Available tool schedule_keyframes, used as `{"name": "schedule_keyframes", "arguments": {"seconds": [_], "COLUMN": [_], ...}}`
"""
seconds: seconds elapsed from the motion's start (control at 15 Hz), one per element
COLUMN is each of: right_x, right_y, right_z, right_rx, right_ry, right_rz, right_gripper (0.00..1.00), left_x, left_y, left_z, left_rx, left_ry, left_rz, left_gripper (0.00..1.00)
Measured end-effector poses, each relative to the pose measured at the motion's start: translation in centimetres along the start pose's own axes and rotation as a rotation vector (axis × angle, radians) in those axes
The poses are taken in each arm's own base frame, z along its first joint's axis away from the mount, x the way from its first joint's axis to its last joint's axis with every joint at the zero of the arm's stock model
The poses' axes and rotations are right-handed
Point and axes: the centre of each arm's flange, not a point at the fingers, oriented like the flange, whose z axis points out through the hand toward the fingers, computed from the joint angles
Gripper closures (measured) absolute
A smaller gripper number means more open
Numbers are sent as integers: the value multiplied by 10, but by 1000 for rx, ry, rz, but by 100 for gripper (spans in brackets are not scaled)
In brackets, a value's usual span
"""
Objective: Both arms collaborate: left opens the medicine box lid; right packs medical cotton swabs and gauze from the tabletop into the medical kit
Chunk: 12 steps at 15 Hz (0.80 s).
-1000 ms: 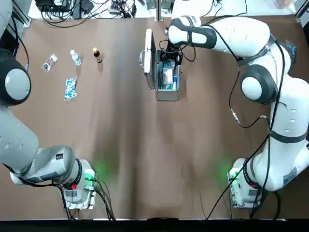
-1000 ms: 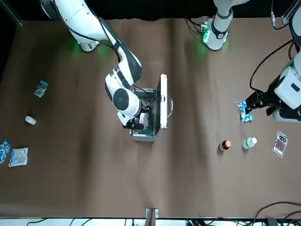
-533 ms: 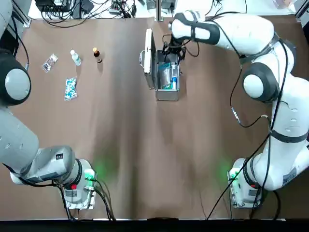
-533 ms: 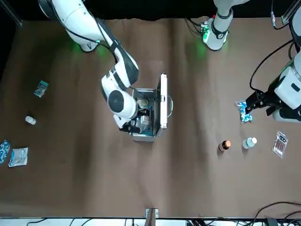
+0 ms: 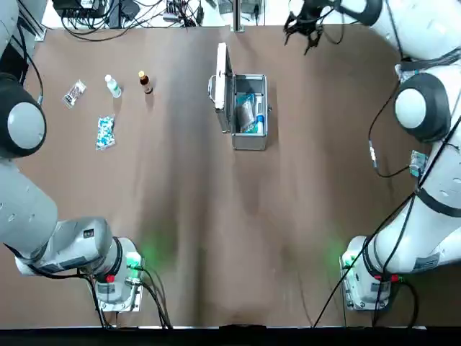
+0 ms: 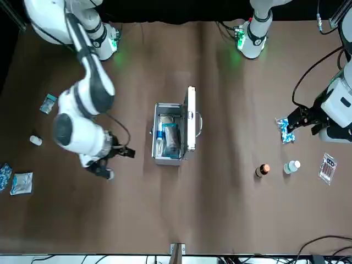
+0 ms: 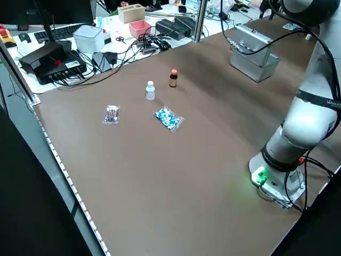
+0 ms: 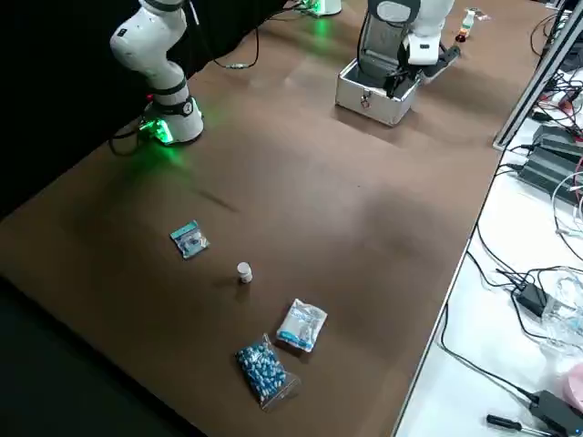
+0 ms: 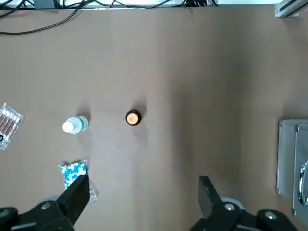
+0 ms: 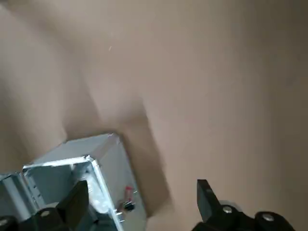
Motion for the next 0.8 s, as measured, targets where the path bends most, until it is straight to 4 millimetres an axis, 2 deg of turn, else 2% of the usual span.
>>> {"name": "schedule_keyframes", "arguments": {"seconds": [0.2, 0.4, 0.6, 0.8], "right_x": [25, 40, 46, 38], "right_y": [57, 120, 169, 201], "right_z": [-36, -73, -110, -152], "right_rx": [5, -26, -45, -50], "right_ry": [19, 25, 42, 62], "right_rz": [-26, -74, -110, -113], "right_gripper": [1, 1, 1, 1], "left_x": [0, 0, 0, 1], "left_y": [-2, -3, -3, -3], "left_z": [0, 0, 0, 0], "left_rx": [0, 1, 1, 0], "left_ry": [0, 0, 0, 3], "left_rz": [-3, -5, -5, -5], "left_gripper": [0, 0, 0, 0]}}
